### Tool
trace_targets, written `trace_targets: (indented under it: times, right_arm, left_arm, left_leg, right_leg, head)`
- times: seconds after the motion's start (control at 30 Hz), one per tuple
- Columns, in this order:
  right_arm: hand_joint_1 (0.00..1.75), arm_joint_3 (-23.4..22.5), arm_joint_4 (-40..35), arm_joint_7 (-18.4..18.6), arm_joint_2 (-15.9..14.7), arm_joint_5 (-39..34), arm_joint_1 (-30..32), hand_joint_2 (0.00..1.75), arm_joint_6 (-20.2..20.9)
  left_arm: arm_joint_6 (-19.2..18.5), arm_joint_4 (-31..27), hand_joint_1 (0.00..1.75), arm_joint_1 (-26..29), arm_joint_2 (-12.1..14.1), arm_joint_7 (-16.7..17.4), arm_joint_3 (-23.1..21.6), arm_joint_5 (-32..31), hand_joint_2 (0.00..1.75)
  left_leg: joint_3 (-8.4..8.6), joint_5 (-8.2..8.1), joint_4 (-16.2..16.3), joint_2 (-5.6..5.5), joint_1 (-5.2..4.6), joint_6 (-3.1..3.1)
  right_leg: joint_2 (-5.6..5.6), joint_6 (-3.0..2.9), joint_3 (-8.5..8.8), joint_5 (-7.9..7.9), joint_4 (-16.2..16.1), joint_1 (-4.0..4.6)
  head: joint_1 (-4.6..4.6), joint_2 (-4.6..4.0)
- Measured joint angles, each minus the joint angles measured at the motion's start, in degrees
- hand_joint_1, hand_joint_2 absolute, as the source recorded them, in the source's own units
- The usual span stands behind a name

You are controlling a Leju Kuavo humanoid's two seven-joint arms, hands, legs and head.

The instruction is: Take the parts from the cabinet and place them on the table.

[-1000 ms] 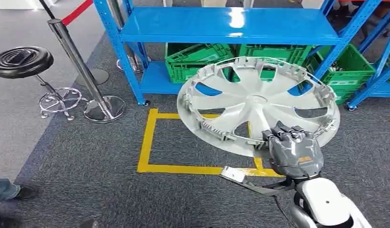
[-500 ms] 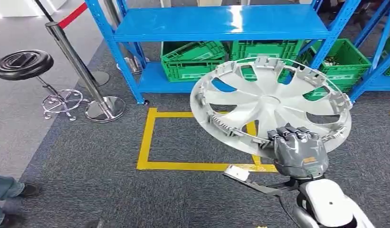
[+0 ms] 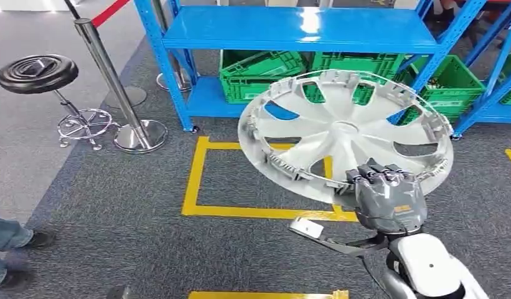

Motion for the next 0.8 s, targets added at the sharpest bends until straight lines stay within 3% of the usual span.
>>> trace_targets:
  times: [0.03,0.07,0.1,0.13,0.17,0.2,0.23,0.3,0.37,0.4,0.5,0.53,0.57,0.6,0.67,0.7,0.73,0.8]
  right_arm:
    - [1.75,0.07,0.11,-0.15,0.00,0.00,0.02,1.75,0.02]
    - [1.75,0.07,0.24,-0.31,0.00,-0.02,0.02,1.75,0.04]
    - [1.75,0.07,0.28,-0.35,0.00,0.00,0.01,1.75,0.04]
    - [1.75,0.07,0.28,-0.37,0.00,0.00,-0.05,1.75,0.04]
    - [1.75,0.04,0.28,-0.35,0.00,0.00,-0.14,1.75,0.04]
    - [1.75,0.04,0.35,-0.37,0.00,0.00,-0.32,1.75,0.04]
    - [1.75,0.09,0.37,-0.35,0.04,0.00,-0.48,1.75,0.04]
    - [1.75,0.07,0.39,-0.37,0.13,0.00,-0.36,1.75,0.04]
    - [1.75,0.09,0.39,-0.35,0.18,-0.02,-0.43,1.75,0.04]
    - [1.75,0.09,0.42,-0.35,0.20,-0.02,-0.51,1.75,0.04]
    - [1.75,0.09,0.42,-0.35,0.31,0.02,-0.64,1.75,0.04]
    - [1.75,0.09,0.50,-0.35,0.31,0.00,-0.63,1.75,0.04]
    - [1.75,0.09,0.57,-0.37,0.31,0.00,-0.58,1.75,0.04]
    - [1.75,0.09,0.59,-0.37,0.31,0.00,-0.52,1.75,0.04]
    - [1.75,0.09,0.59,-0.39,0.31,0.00,-0.55,1.75,0.04]
    - [1.75,0.09,0.59,-0.42,0.31,0.00,-0.55,1.75,0.04]
    - [1.75,0.09,0.59,-0.42,0.31,0.00,-0.62,1.75,0.02]
    - [1.75,0.09,0.59,-0.42,0.33,0.00,-0.54,1.75,0.02]
  left_arm:
    - [0.00,0.00,0.00,0.01,0.00,0.00,0.00,-0.09,0.00]
    - [-0.02,0.00,0.00,0.01,-0.02,0.00,0.00,-0.11,0.00]
    - [-0.02,0.00,0.00,0.02,-0.05,0.02,-0.02,-0.13,0.00]
    - [-0.02,0.00,0.00,0.02,-0.07,0.00,-0.04,-0.13,0.00]
    - [-0.02,0.00,0.00,0.02,-0.11,0.02,-0.04,-0.13,0.00]
    - [-0.02,0.00,0.00,0.01,-0.07,0.00,-0.07,-0.13,0.00]
    - [-0.02,0.00,0.00,-0.03,-0.05,0.02,-0.09,-0.13,0.00]
    - [-0.02,0.00,0.00,0.01,-0.05,0.00,-0.15,-0.13,0.00]
    - [-0.02,-0.02,0.00,0.00,0.15,0.02,-0.20,-0.13,0.00]
    - [0.02,-0.02,0.00,0.01,0.13,0.00,-0.26,-0.13,0.00]
    - [0.02,-0.02,0.00,0.04,0.13,0.02,-0.35,-0.15,0.00]
    - [0.02,-0.02,0.00,0.07,0.11,0.02,-0.37,-0.15,0.00]
    - [0.02,-0.02,0.00,0.10,0.11,0.02,-0.37,-0.15,0.00]
    - [-0.02,-0.02,0.00,0.10,0.13,0.02,-0.39,-0.17,0.00]
    - [-0.04,-0.02,0.00,0.05,0.13,0.02,-0.44,-0.22,0.00]
    - [-0.04,-0.02,0.00,0.00,0.15,0.02,-0.46,-0.24,0.00]
    - [-0.04,-0.02,0.00,-0.06,0.13,0.02,-0.46,-0.31,0.00]
    - [-0.02,-0.02,0.00,0.05,0.13,0.02,-0.50,-0.39,0.00]
  left_leg:
    - [-0.40,0.18,0.19,0.00,-0.01,-0.02]
    - [-0.73,0.25,0.46,-0.01,-0.01,-0.02]
    - [-0.97,0.27,0.74,-0.05,0.00,-0.06]
    - [-1.15,0.28,1.08,-0.11,0.00,-0.09]
    - [-1.32,0.22,1.49,-0.13,-0.01,-0.23]
    - [-1.69,0.26,1.65,-0.13,-0.28,-0.59]
    - [-2.26,0.40,2.28,-0.12,-0.42,-0.92]
    - [-2.40,0.90,2.05,-0.11,-0.21,-1.65]
    - [-2.80,0.64,2.44,-0.16,-0.17,-2.05]
    - [-3.41,-1.35,4.23,-0.25,-0.12,-2.63]
    - [-8.28,-8.50,17.19,-0.23,0.54,-3.61]
    - [-8.98,-9.24,19.68,-0.23,0.65,-3.76]
    - [-8.34,-8.54,19.23,-0.23,0.78,-3.80]
    - [-6.53,-6.70,16.27,-0.23,0.85,-3.74]
    - [-0.83,-2.20,6.18,-0.25,0.86,-3.26]
    - [1.13,-2.15,2.24,-0.30,0.80,-2.91]
    - [1.42,-2.24,1.32,-0.30,0.54,-2.66]
    - [0.70,-2.05,1.86,-0.30,0.35,-2.25]
  right_leg:
    - [0.01,0.10,-0.20,-0.09,1.41,0.00]
    - [-0.01,0.14,1.17,1.12,-0.17,0.00]
    - [-0.02,0.09,3.53,2.93,-3.73,0.00]
    - [-0.04,-0.06,6.81,5.13,-9.20,-0.02]
    - [-0.14,-0.27,9.89,6.37,-14.70,-0.02]
    - [-0.18,-0.54,10.70,4.90,-15.77,0.05]
    - [0.08,-1.10,10.69,5.69,-16.03,0.19]
    - [0.12,-1.56,10.26,5.94,-15.78,0.44]
    - [-0.11,-2.48,10.13,6.59,-16.22,-0.07]
    - [-0.17,-2.86,9.88,6.82,-16.23,-0.10]
    - [-0.26,-3.25,8.89,7.46,-16.19,-0.07]
    - [-0.26,-3.22,8.57,7.68,-16.16,-0.07]
    - [-0.23,-3.17,8.31,7.89,-16.15,-0.07]
    - [-0.19,-3.02,8.11,8.09,-16.13,-0.07]
    - [-0.10,-2.69,8.06,8.36,-16.13,-0.08]
    - [-0.12,-2.46,7.97,8.50,-16.13,-0.04]
    - [-0.08,-2.09,7.60,8.71,-15.94,0.27]
    - [-0.20,-1.33,7.29,9.24,-16.11,0.07]
  head:
    - [-0.02,0.00]
    - [0.00,0.00]
    - [0.02,0.00]
    - [0.02,0.00]
    - [0.02,0.00]
    - [0.00,0.00]
    - [-0.11,0.00]
    - [-0.15,0.00]
    - [-0.06,0.00]
    - [-0.35,0.00]
    - [-0.59,0.00]
    - [-0.59,0.00]
    - [-0.61,0.00]
    - [-0.59,0.00]
    - [-0.61,0.00]
    - [-0.57,0.00]
    - [-0.52,0.00]
    - [-0.54,0.00]
